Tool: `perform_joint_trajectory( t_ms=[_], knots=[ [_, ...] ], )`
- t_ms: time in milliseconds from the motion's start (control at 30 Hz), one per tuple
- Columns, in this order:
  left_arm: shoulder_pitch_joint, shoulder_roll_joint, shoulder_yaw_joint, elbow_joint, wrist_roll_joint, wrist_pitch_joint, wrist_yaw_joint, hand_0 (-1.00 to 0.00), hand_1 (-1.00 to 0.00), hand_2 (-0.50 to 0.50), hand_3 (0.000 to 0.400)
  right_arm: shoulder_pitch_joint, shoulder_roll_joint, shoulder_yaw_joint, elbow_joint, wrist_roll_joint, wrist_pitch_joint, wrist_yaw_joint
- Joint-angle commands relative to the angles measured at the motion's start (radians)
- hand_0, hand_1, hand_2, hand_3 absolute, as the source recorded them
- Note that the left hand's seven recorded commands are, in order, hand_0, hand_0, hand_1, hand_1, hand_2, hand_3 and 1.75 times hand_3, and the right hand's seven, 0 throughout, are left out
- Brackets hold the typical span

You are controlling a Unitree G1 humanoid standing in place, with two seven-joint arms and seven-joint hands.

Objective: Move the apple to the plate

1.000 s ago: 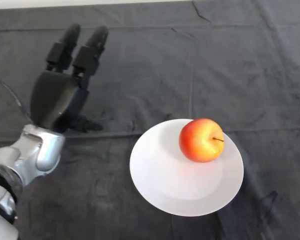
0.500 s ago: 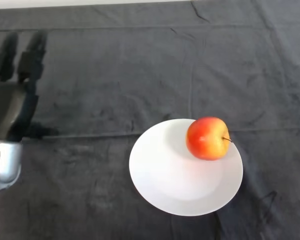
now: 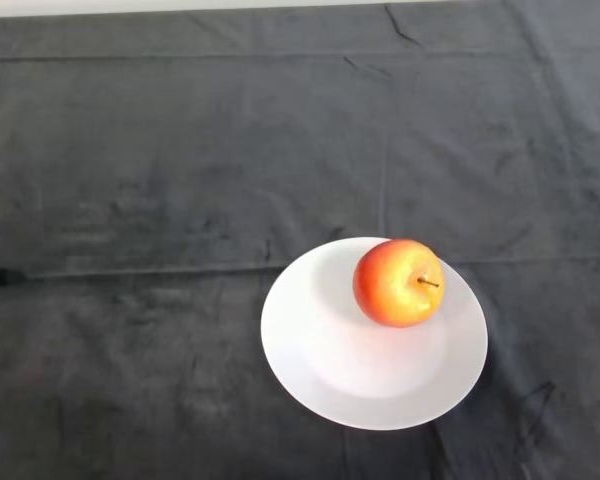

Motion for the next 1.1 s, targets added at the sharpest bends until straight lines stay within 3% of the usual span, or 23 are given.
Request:
perform_joint_trajectory(
  t_ms=[33, 200, 467, 833, 1100],
  knots=[
    [0.04, 0.079, 0.035, 0.033, -0.03, 0.013, -0.018, 0.0, 0.0, 0.0, 0.0, 0.033, -0.024, -0.0073, 0.023, 0.0062, -0.007, 0.0058],
    [0.074, 0.109, 0.09, 0.039, -0.079, 0.021, -0.043, 0.0, 0.0, 0.0, 0.0, 0.033, -0.023, -0.0072, 0.022, 0.0061, -0.007, 0.0057],
    [0.121, 0.13, 0.228, 0.05, -0.214, 0.036, -0.09, 0.0, 0.0, 0.0, 0.0, 0.034, -0.023, -0.0071, 0.021, 0.006, -0.007, 0.0054],
    [0.161, 0.103, 0.457, 0.04, -0.446, 0.046, -0.169, 0.0, 0.0, 0.0, 0.0, 0.034, -0.022, -0.0069, 0.019, 0.0059, -0.007, 0.0047],
    [0.141, 0.071, 0.555, 0.013, -0.543, 0.078, -0.211, 0.0, 0.0, 0.0, 0.0, 0.035, -0.021, -0.0067, 0.017, 0.0058, -0.007, 0.0041]
  ],
)
